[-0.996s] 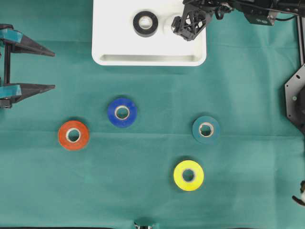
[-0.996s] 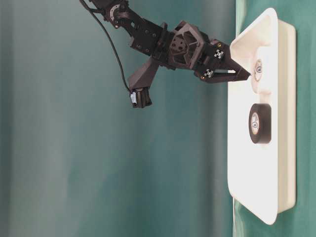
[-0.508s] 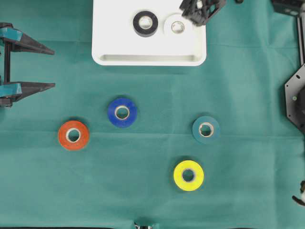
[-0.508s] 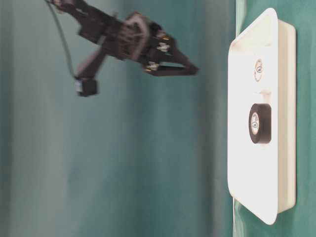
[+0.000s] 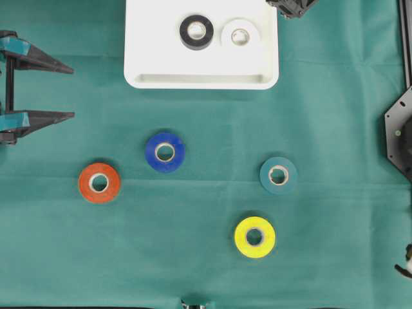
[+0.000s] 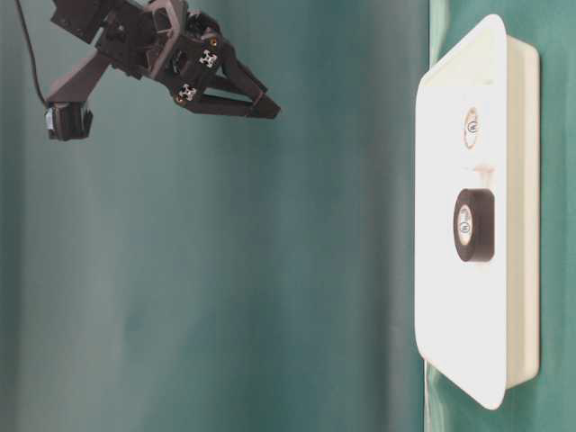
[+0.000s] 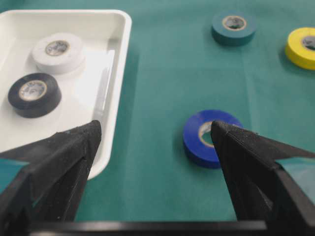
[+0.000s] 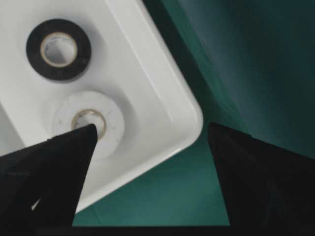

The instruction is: Pick up the tape from a random location and place it into the white case.

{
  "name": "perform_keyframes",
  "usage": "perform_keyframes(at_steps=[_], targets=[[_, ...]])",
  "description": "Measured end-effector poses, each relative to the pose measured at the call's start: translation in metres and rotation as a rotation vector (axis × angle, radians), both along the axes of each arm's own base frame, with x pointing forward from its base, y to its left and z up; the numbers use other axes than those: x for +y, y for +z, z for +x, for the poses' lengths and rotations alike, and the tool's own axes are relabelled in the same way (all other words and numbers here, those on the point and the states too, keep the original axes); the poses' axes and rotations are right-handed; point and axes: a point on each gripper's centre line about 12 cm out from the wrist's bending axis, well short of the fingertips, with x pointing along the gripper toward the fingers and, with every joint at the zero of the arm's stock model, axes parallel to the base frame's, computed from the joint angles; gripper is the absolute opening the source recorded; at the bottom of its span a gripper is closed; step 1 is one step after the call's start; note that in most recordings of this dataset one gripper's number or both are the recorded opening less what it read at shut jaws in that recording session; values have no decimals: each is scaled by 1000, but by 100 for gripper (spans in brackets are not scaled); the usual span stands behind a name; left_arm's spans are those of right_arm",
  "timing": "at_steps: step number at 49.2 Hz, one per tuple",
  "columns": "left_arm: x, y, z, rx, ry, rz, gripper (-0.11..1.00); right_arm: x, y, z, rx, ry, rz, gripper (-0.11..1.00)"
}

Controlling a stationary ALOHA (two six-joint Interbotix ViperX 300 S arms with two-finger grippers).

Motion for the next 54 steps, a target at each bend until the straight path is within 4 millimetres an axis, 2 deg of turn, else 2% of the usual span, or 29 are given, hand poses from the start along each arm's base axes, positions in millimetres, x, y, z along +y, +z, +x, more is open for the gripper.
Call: perform_keyframes(at_steps=[16,24,38,54], targets=[[0,0,0,1,2,-2,98,2,0,1,-4,4,0,86],[0,0,0,1,2,-2,98,19,0,11,-7,54,2,85],[0,0,0,0,2,0,98,77,-1,36,-26,186,40,85],[0,0,0,1,2,-2,98,157,-9,55,-9,373,74,85]])
